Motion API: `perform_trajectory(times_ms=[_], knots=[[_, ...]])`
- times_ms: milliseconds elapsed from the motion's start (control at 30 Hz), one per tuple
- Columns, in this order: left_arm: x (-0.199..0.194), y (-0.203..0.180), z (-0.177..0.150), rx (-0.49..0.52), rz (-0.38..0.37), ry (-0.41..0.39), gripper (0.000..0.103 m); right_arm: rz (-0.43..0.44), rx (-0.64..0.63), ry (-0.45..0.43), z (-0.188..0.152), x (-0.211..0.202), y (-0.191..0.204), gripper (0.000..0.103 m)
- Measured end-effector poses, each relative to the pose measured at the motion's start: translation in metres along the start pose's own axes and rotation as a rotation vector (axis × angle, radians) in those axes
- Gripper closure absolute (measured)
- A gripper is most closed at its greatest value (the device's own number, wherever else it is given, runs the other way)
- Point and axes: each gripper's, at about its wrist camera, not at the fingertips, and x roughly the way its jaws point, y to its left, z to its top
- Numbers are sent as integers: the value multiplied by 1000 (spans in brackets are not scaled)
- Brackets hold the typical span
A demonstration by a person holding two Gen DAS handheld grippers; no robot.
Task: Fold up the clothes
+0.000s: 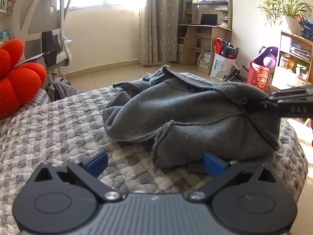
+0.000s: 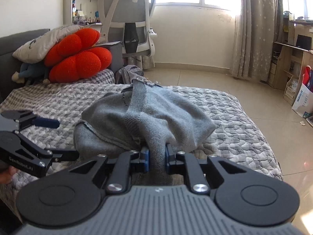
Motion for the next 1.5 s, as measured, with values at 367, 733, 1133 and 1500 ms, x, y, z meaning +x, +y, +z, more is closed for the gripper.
perform_trajectory(times_ms=[367, 733, 1133, 1500], knots=[[-14, 40, 15, -164, -127, -52, 0, 121, -47, -453, 93, -136, -29, 96], [-12, 18, 29, 9, -65, -77, 0, 90, -78, -158, 60, -79, -41, 85], [11, -39, 64, 580, -57, -136, 1, 189, -79, 63, -27, -44, -13, 41], [81, -54, 98, 342, -246, 83, 23, 125, -34, 126, -51, -30, -16, 76]])
